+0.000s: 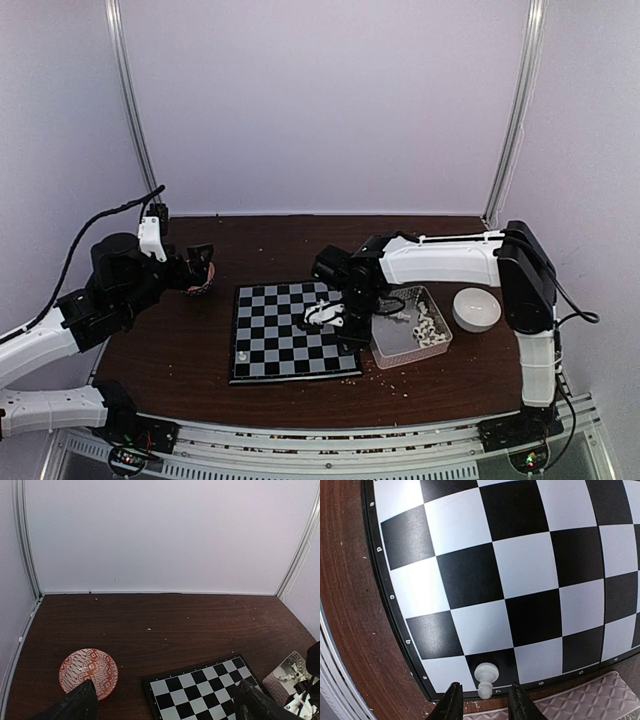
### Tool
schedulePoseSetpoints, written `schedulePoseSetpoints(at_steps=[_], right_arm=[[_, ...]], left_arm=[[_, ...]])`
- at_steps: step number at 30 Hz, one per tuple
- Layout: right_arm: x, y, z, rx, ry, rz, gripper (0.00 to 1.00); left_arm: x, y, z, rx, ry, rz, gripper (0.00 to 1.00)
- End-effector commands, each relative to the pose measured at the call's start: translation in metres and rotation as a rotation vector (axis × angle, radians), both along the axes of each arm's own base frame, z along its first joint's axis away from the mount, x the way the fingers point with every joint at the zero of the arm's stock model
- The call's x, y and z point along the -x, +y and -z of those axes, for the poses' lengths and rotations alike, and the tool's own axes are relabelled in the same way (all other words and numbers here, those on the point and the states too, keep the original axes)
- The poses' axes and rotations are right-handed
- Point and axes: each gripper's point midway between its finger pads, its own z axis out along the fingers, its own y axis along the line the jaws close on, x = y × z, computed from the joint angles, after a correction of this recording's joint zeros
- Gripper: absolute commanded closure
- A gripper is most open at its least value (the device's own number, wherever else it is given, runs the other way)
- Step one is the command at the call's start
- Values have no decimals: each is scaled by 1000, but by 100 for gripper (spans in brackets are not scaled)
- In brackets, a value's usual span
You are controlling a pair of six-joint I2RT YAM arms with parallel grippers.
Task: Set up the chess pieces on the board
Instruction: Place the chess piece on the chessboard, then pick up the chess piece from the storage box.
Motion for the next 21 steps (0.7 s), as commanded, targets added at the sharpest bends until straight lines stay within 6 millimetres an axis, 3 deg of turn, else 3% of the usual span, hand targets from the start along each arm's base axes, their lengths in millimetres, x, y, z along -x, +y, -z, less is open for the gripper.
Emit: schedulePoseSetpoints(at_steps=[1, 4, 6, 8, 11, 14, 21], right_arm=[[-1, -4, -48, -49, -65, 11, 68], [0, -8, -76, -91, -85, 11, 63], [-1, -15, -95, -121, -101, 25, 62], [-7, -25, -108, -141, -106, 54, 62], [-24, -48, -118, -173, -101, 127, 62], [-54, -84, -113, -177, -114, 244, 64], [-99, -150, -82, -115, -140, 433, 69]], left_arm=[[-3, -7, -20, 21, -51, 29, 2], [-6, -16, -20, 8, -52, 65, 2], [-12, -10, -23, 36, -58, 8, 2], [-16, -9, -26, 60, -75, -12, 2], [-16, -24, -35, 66, -119, 62, 2], [-15, -43, -40, 65, -149, 158, 5], [-11, -86, -38, 37, -141, 369, 26]])
